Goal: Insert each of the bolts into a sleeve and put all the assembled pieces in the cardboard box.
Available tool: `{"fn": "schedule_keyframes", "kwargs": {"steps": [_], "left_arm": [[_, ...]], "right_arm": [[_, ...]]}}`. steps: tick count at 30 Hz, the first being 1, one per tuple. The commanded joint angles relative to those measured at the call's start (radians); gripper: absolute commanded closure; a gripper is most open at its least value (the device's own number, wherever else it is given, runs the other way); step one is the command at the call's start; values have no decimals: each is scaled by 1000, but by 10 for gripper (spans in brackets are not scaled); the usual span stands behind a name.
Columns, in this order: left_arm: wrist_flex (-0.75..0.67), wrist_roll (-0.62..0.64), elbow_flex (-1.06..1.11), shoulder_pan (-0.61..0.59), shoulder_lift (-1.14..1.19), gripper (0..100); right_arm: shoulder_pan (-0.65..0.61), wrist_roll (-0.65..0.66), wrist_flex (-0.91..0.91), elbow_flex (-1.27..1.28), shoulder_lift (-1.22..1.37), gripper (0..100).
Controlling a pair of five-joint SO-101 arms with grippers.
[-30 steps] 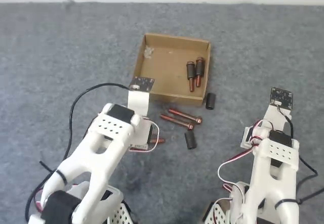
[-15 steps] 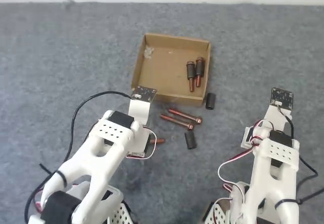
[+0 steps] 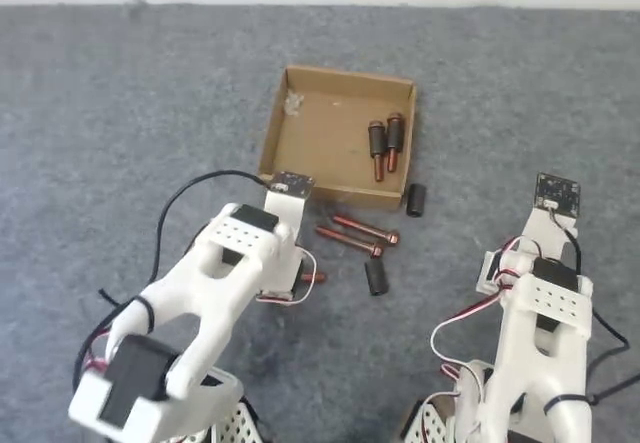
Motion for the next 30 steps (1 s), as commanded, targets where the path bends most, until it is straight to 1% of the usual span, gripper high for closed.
{"fn": "schedule_keyframes", "kwargs": {"steps": [1, 5, 11, 16, 21, 30], "left_arm": [[-61, 35, -50, 0, 28, 987], [-141, 104, -76, -60, 64, 987], [-144, 106, -180, -150, 66, 987], [-166, 118, -229, -147, 75, 987], [-253, 222, -214, -146, 77, 987], [-258, 226, -203, -126, 64, 984]], "right_arm": [[15, 21, -15, -9, -36, 991], [15, 21, -15, -9, -36, 991], [15, 21, -15, -9, -36, 991], [15, 21, -15, -9, -36, 991], [15, 21, -15, -9, -36, 991], [12, 21, -18, -9, -36, 991]]}}
